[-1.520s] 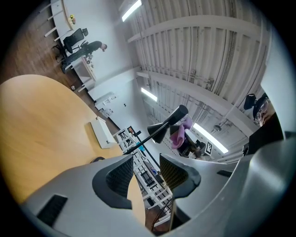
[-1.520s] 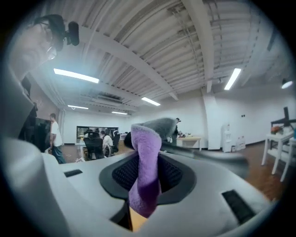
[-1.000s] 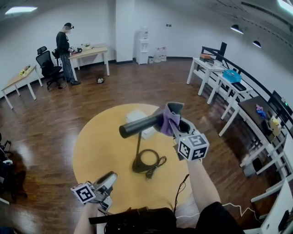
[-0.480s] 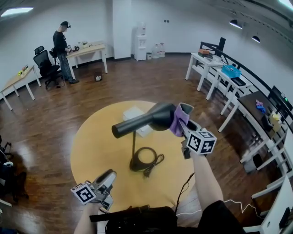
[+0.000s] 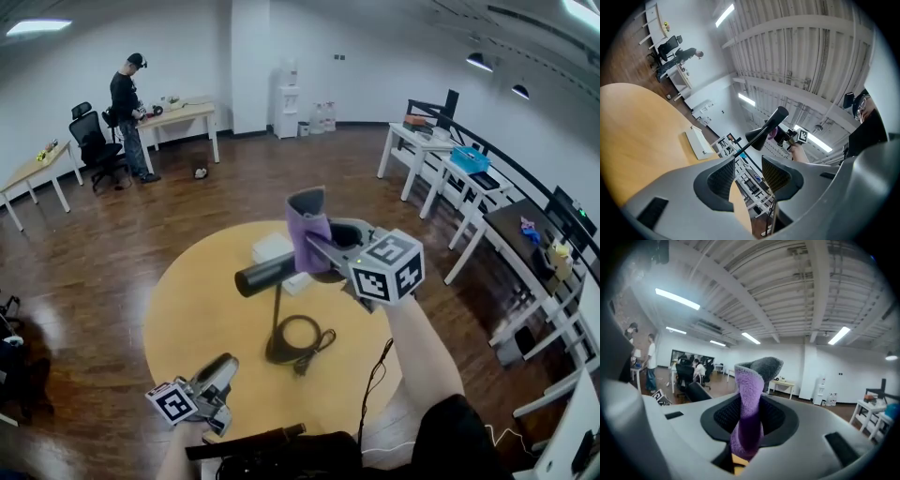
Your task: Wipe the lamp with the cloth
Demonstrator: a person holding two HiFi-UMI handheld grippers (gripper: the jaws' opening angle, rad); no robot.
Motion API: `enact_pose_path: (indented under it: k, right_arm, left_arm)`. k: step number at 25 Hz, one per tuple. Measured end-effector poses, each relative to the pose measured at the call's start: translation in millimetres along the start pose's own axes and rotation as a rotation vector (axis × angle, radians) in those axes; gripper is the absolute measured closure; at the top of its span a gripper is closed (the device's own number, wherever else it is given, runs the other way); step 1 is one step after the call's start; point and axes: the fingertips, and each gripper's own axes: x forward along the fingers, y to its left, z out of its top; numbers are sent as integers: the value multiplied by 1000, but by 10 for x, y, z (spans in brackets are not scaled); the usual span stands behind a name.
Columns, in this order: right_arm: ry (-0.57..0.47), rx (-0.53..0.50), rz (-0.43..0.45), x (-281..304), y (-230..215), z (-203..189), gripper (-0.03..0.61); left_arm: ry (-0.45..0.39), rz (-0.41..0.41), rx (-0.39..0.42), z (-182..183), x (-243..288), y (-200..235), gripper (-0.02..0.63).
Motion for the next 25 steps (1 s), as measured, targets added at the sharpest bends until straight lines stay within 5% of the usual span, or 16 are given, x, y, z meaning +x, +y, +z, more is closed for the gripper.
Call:
enact_pose_path:
  k: [3, 8, 15, 21, 25]
  right_arm:
    - [102, -59, -10, 249, -44, -187, 477]
    - [129, -9, -128, 225, -585, -535, 477]
    - [128, 157, -289, -90, -1417, -1029, 477]
    - [69, 390, -267, -146, -1636, -1181, 477]
    - [113, 326, -301, -159, -1618, -1125, 477]
  left_arm:
    - [-14, -4, 3, 59, -13, -27, 439]
    - [-33, 3, 1, 89, -68, 19, 439]
    - [-37, 11, -4, 22, -61, 7, 439]
    - [-36, -4, -5, 33, -45, -2, 439]
    - [-31, -28, 2, 42, 12, -49, 439]
